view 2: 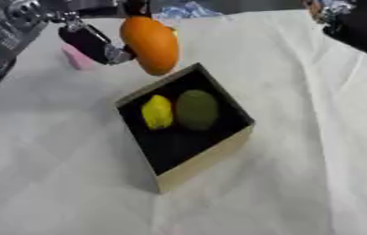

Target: Pick up objects on the table and place them in the box.

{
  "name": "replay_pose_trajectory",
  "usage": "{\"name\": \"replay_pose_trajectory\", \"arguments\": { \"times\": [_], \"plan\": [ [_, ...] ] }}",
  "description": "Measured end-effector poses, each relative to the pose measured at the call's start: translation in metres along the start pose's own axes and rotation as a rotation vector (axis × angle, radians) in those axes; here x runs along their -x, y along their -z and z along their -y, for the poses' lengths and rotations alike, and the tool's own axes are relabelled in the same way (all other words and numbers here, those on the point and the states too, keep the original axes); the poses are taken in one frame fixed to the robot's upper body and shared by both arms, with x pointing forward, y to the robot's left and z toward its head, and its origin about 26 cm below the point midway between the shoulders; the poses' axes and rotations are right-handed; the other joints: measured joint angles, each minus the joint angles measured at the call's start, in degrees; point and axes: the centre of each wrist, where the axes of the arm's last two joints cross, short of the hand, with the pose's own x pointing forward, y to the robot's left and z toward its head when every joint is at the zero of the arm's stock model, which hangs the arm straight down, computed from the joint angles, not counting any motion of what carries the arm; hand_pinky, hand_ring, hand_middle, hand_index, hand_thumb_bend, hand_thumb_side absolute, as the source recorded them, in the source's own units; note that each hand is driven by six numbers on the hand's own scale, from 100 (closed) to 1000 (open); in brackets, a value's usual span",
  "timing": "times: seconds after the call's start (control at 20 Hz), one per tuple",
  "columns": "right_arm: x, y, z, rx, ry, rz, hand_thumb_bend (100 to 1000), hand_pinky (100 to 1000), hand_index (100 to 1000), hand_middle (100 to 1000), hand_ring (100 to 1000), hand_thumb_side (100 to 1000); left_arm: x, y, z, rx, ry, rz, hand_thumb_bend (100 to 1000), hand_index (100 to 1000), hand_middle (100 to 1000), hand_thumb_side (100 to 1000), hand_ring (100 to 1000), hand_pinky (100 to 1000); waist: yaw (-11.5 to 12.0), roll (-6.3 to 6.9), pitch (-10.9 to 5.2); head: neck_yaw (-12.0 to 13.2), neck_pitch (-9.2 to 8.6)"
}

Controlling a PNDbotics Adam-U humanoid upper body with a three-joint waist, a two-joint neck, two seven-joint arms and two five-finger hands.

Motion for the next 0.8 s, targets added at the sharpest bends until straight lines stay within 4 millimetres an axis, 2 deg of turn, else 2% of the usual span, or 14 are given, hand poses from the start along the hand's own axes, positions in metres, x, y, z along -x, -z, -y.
{"name": "replay_pose_trajectory", "arguments": {
  "times": [0.3,0.45,0.65,0.8],
  "plan": [
    [-0.005,-0.002,-0.004,0.021,0.030,0.012,100,924,737,663,962,628,0.002,0.025,0.028,0.101,-0.075,-0.027,302,686,609,185,661,730,-0.16,-0.04,0.03,-0.01,0.01],
    [-0.006,-0.002,-0.003,0.029,0.034,0.015,100,924,736,661,961,632,0.005,0.033,0.042,0.144,-0.100,-0.034,348,727,651,239,696,750,-0.24,-0.14,0.07,-0.01,0.01],
    [-0.006,-0.003,-0.004,0.039,0.042,0.009,100,924,734,660,960,636,0.004,0.038,0.050,0.168,-0.113,-0.019,545,862,784,484,785,815,-0.24,-0.18,0.07,-0.01,0.01],
    [-0.005,-0.004,-0.005,0.042,0.048,0.003,100,923,732,658,959,641,0.000,0.038,0.048,0.163,-0.107,-0.003,576,880,795,528,794,823,-0.22,-0.18,0.07,-0.01,0.01]
  ]
}}
